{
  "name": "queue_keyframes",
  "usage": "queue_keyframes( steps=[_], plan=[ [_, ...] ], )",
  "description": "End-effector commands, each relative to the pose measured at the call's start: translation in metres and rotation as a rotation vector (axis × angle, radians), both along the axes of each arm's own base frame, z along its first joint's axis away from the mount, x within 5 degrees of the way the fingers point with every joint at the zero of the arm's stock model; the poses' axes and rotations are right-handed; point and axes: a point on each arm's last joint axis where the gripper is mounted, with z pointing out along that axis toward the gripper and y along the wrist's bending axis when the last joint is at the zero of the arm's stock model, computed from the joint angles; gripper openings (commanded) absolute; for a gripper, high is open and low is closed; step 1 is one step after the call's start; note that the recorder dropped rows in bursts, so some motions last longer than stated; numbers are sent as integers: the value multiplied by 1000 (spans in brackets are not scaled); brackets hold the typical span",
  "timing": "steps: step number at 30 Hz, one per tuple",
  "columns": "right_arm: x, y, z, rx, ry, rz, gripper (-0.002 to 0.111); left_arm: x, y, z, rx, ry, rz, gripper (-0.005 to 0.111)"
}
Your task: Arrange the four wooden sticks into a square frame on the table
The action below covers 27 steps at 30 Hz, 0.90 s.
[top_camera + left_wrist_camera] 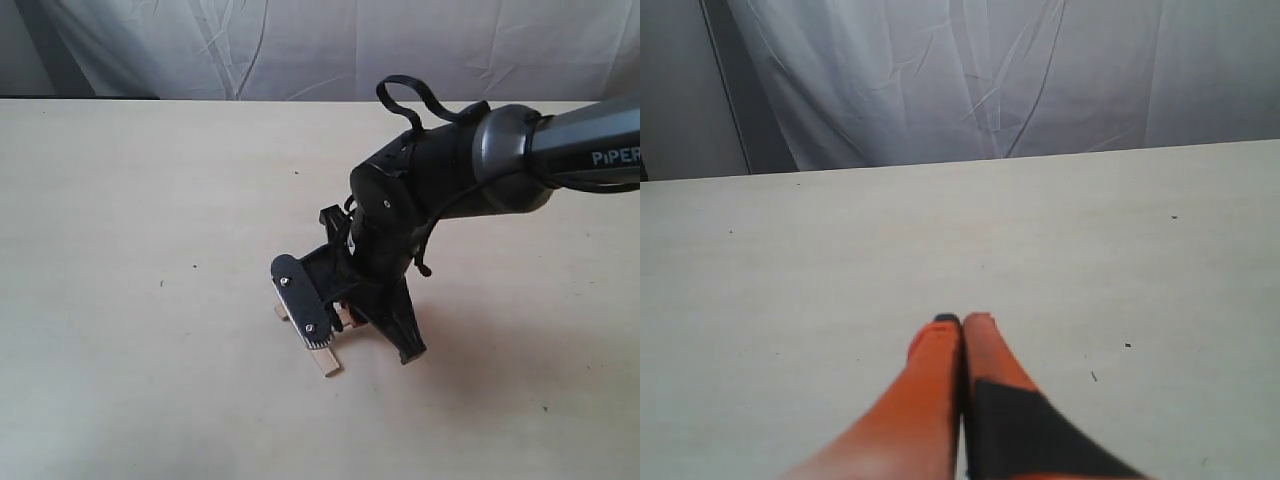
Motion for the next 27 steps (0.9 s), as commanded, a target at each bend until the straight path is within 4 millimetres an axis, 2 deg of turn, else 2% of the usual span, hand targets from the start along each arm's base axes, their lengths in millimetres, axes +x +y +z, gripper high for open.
queue_keyframes(
  steps=[1,6,10,14,16,18,21,23,27],
  plan=[
    [-1,-3,-1,-15,12,7,34,0,0,0,-4,-14,3,0],
    [-2,-4,3,-21,17,7,36,0,0,0,-4,-14,3,0],
    [-6,-7,31,30,-17,-52,36,0,0,0,-4,-14,3,0],
    [-13,-11,65,179,18,-398,28,0,0,0,-4,-14,3,0],
    [-17,-17,78,217,46,-594,14,0,0,0,-4,-14,3,0],
    [-22,-22,83,196,70,-688,-1,0,0,0,-4,-14,3,0],
    [-27,-33,88,159,112,-797,0,0,0,0,-4,-14,3,0],
    [-25,-44,91,194,140,-916,0,0,0,0,-4,-14,3,0],
    [-19,-86,99,324,172,-1209,0,0,0,0,-4,-14,3,0]
  ],
)
